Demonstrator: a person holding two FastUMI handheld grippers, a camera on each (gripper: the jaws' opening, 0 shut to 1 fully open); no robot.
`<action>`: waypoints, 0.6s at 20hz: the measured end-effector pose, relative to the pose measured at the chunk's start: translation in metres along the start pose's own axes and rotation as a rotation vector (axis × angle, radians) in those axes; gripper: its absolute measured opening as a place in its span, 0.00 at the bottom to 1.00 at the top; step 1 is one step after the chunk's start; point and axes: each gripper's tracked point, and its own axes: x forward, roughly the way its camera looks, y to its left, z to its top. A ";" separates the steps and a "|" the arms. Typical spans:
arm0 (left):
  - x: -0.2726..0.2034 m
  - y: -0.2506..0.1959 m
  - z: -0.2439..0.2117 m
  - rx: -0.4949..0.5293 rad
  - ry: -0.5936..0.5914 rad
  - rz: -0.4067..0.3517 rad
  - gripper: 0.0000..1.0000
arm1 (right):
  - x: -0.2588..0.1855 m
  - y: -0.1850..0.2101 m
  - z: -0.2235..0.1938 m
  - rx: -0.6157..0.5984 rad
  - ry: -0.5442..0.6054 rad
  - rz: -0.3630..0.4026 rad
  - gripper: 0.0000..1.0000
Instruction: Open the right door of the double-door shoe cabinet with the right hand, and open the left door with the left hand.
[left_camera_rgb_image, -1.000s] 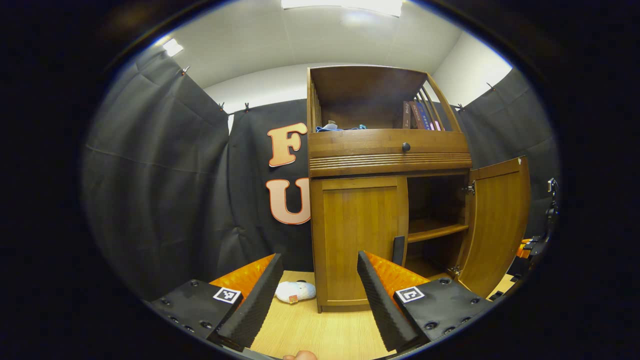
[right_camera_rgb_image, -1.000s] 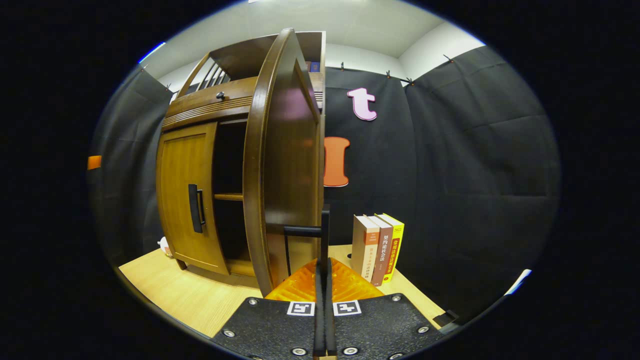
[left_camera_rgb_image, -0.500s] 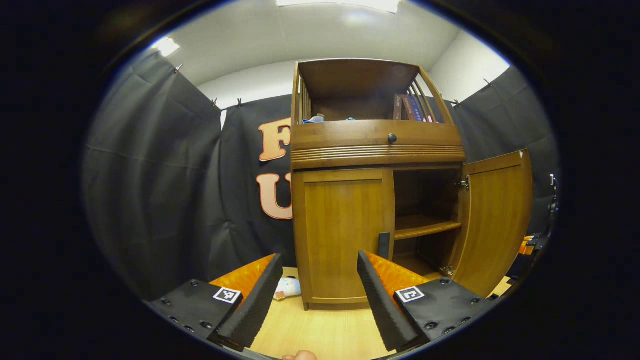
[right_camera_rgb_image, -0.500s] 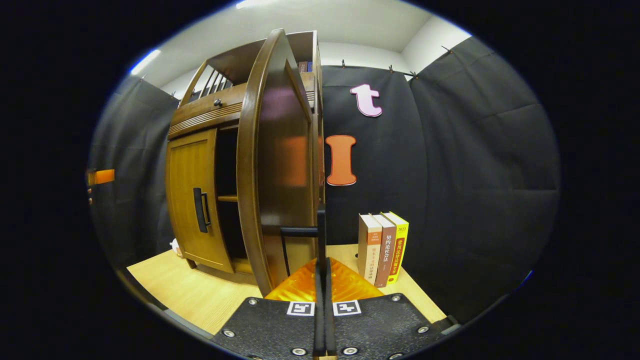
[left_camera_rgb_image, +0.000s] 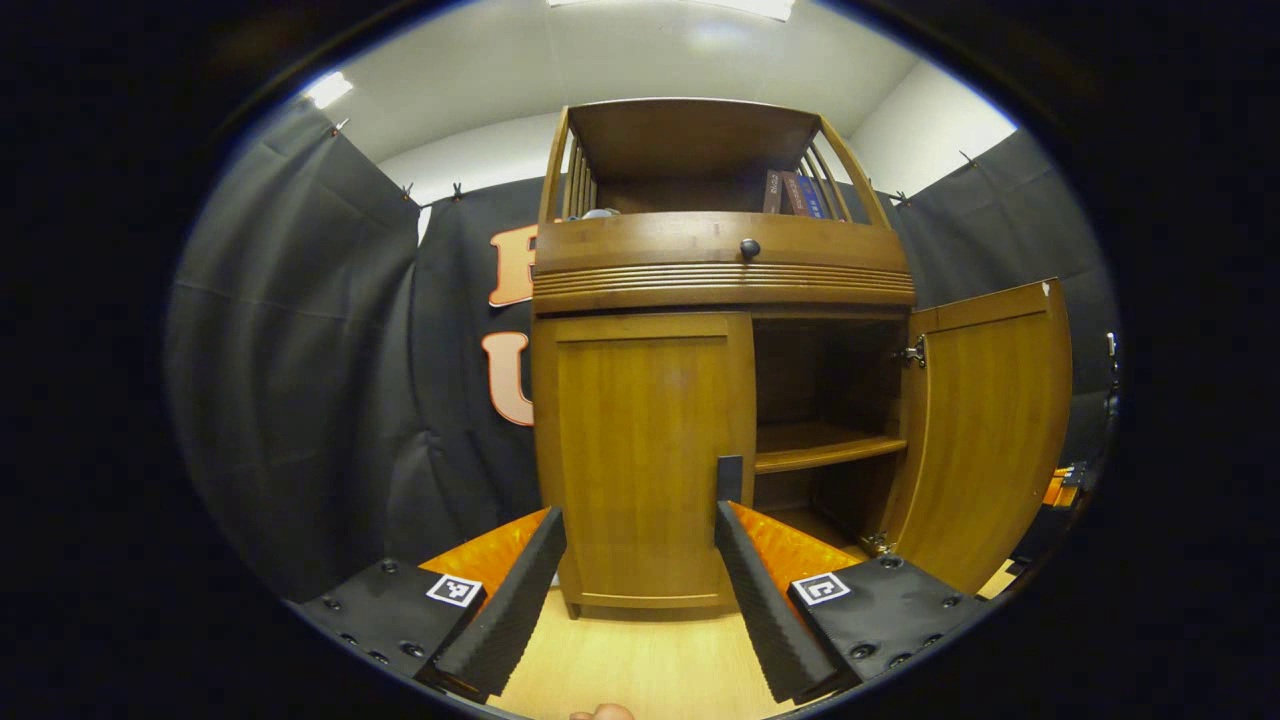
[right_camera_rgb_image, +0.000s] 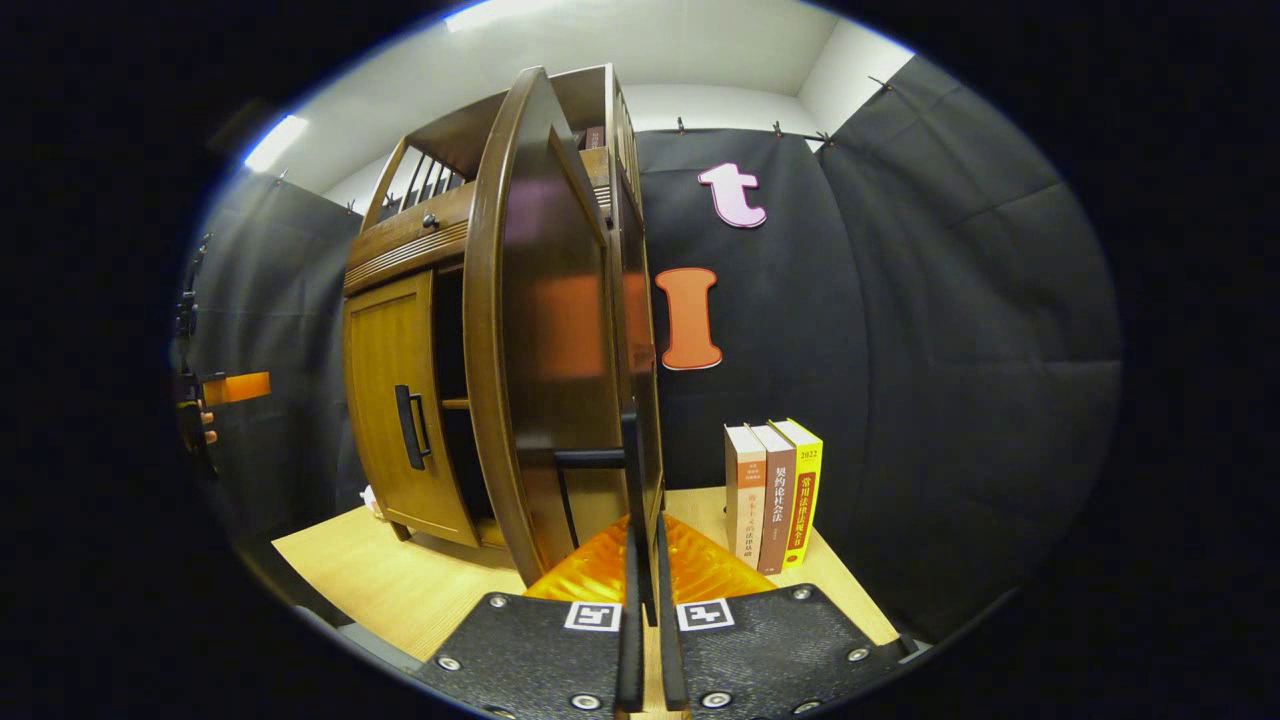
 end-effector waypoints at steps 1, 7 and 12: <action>0.007 -0.008 -0.004 -0.008 0.007 -0.015 0.94 | -0.007 -0.007 0.003 -0.009 -0.010 -0.021 0.11; 0.053 -0.057 -0.021 -0.009 0.007 -0.077 0.94 | -0.053 -0.025 0.018 -0.040 -0.046 -0.099 0.24; 0.085 -0.079 -0.040 -0.016 0.033 -0.112 0.94 | -0.066 -0.036 0.031 -0.035 -0.075 -0.171 0.40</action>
